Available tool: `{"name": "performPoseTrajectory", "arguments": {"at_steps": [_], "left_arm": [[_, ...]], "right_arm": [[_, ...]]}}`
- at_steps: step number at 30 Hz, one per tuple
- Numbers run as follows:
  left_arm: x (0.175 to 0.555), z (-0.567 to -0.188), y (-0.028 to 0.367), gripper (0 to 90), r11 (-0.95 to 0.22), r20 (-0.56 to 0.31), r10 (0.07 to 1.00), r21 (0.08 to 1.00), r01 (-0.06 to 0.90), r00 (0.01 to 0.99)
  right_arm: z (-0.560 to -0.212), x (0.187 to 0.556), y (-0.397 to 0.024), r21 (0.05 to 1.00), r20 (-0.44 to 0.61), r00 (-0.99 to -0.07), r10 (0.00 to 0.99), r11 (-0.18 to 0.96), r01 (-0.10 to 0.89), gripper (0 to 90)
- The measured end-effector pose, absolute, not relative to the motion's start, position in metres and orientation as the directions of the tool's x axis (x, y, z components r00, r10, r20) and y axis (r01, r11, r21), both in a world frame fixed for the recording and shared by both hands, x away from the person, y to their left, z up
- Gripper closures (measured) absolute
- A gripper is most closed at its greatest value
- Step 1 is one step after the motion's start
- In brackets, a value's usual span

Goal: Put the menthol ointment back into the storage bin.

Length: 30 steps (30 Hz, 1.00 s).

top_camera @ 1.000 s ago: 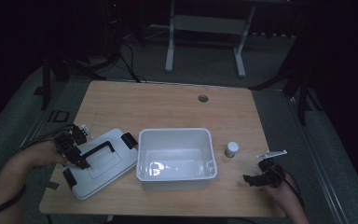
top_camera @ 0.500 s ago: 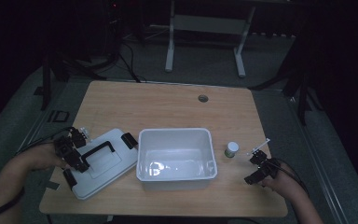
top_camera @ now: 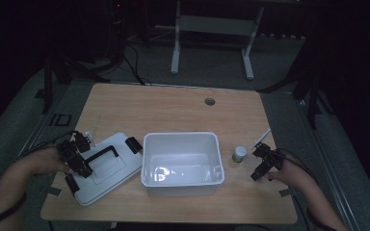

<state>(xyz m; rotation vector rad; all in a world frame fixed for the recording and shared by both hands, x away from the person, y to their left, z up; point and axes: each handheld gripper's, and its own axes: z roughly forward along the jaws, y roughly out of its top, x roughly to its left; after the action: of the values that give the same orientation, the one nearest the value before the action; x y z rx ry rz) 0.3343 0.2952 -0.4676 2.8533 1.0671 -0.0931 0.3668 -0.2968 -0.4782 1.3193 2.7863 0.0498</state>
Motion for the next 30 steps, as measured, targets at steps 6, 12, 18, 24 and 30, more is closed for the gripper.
{"name": "performPoseTrajectory", "arguments": {"at_steps": [6, 12, 18, 24, 30], "left_arm": [[0.334, -0.47, 0.297, 31.3, -0.75, -0.085, 0.654, 0.057, 0.659, 0.751], [0.334, -0.473, 0.295, 31.3, -0.753, -0.089, 0.651, 0.05, 0.656, 0.754], [0.335, -0.474, 0.293, 31.3, -0.759, -0.091, 0.644, 0.053, 0.649, 0.76], [0.335, -0.474, 0.291, 31.3, -0.76, -0.092, 0.642, 0.051, 0.647, 0.761], [0.336, -0.475, 0.291, 31.3, -0.763, -0.088, 0.639, 0.045, 0.644, 0.764]], "right_arm": [[-0.472, 0.378, -0.288, 0.078, -0.025, -0.63, 0.776, 0.63, 0.773, 14.0], [-0.471, 0.388, -0.281, 0.113, 0.009, -0.621, 0.783, 0.617, 0.779, 12.9], [-0.468, 0.401, -0.274, 0.148, 0.017, -0.604, 0.797, 0.595, 0.79, 12.9], [-0.469, 0.408, -0.267, 0.151, 0.012, -0.599, 0.801, 0.591, 0.793, 12.8], [-0.477, 0.42, -0.252, 0.139, 0.006, -0.597, 0.802, 0.59, 0.795, 15.0]]}}
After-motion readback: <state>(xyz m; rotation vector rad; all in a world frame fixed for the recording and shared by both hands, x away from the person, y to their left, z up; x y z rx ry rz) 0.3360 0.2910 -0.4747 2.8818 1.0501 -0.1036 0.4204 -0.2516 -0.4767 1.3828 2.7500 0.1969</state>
